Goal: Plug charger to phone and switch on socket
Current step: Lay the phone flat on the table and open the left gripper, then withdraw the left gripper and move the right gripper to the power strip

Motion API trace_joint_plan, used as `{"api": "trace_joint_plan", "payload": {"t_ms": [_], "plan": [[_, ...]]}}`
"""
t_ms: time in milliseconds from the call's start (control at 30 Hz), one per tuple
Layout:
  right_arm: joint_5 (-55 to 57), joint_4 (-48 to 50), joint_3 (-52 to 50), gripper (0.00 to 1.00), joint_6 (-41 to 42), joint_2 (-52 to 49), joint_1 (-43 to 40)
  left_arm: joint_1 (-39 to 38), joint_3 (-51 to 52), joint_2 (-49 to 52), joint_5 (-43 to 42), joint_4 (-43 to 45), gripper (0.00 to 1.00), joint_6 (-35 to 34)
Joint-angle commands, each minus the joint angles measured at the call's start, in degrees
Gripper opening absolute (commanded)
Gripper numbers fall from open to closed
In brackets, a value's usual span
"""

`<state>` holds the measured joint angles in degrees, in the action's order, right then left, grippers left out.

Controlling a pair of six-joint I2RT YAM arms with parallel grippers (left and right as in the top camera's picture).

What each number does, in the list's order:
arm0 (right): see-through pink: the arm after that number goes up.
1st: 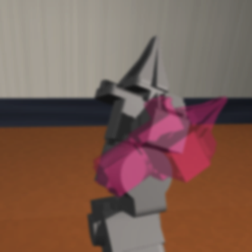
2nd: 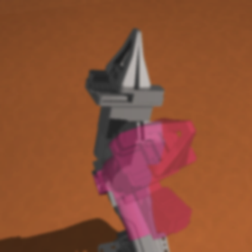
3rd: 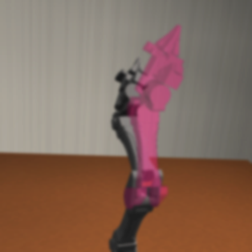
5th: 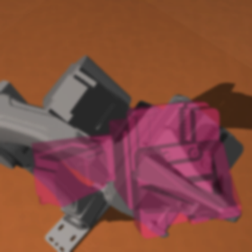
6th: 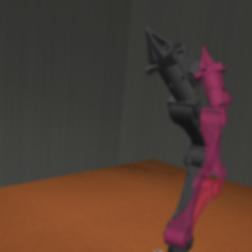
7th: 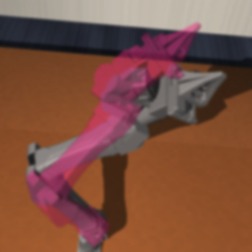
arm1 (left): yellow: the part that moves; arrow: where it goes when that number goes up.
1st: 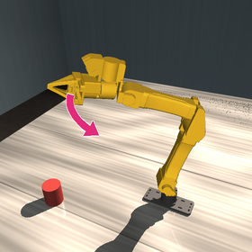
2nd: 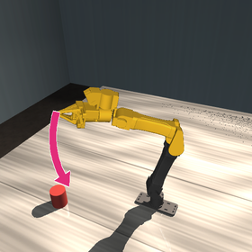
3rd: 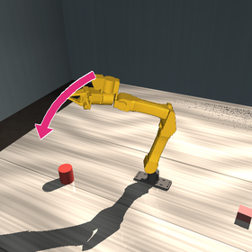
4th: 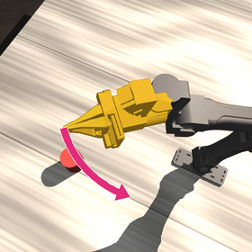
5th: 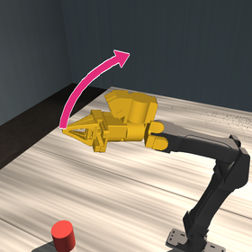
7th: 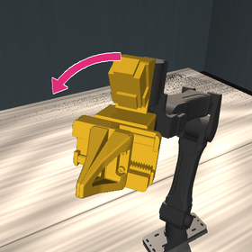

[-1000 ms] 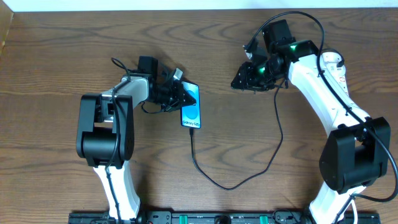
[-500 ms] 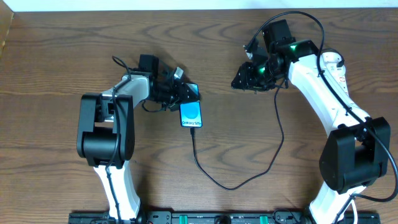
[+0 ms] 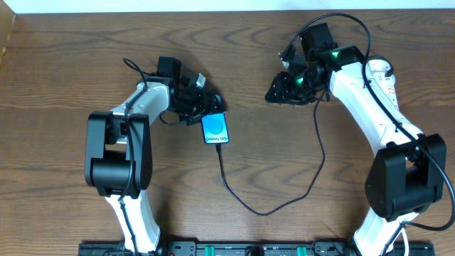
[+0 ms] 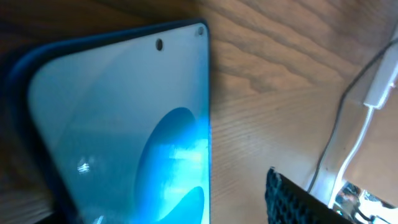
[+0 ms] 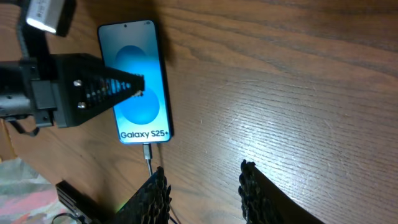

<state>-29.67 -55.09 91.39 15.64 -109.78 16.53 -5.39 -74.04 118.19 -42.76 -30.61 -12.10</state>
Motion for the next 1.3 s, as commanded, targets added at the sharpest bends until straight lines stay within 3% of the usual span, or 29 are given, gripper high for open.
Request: {"api": "trace_joint_plan", "payload": {"t_ms": [0, 400, 633, 867, 1033, 1100, 1267], "plan": [[0.66, -0.22, 0.31, 0.37, -1.16, -0.04, 0.39, 0.55, 2.56, 4.39, 18.88, -1.79, 0.72, 0.15], [1.07, -0.85, 0.31, 0.37, -1.31, -0.04, 0.37, 0.79, 2.45, 3.8, 29.0, -4.0, 0.81, -5.11], [1.14, -1.29, 0.31, 0.37, -3.1, -0.04, 0.37, 3.17, -0.31, -2.23, 27.76, -8.7, 0.82, -5.6], [3.02, -1.31, 0.31, 0.37, -3.1, -0.04, 0.33, 6.58, -1.64, -18.58, 19.54, -8.9, 0.82, -8.7], [2.99, -1.31, 0.31, 0.36, -3.56, -0.04, 0.33, 8.37, -1.64, -34.99, 19.39, -9.35, 0.82, -12.46], [3.02, -1.29, 0.31, 0.37, -3.76, -0.04, 0.33, 8.37, -1.64, -38.95, 19.41, -9.6, 1.0, -12.44], [3.02, -1.22, 0.31, 0.36, -3.74, -0.04, 0.26, 8.37, -1.62, -45.72, 19.52, -9.68, 1.0, -9.99]]}}
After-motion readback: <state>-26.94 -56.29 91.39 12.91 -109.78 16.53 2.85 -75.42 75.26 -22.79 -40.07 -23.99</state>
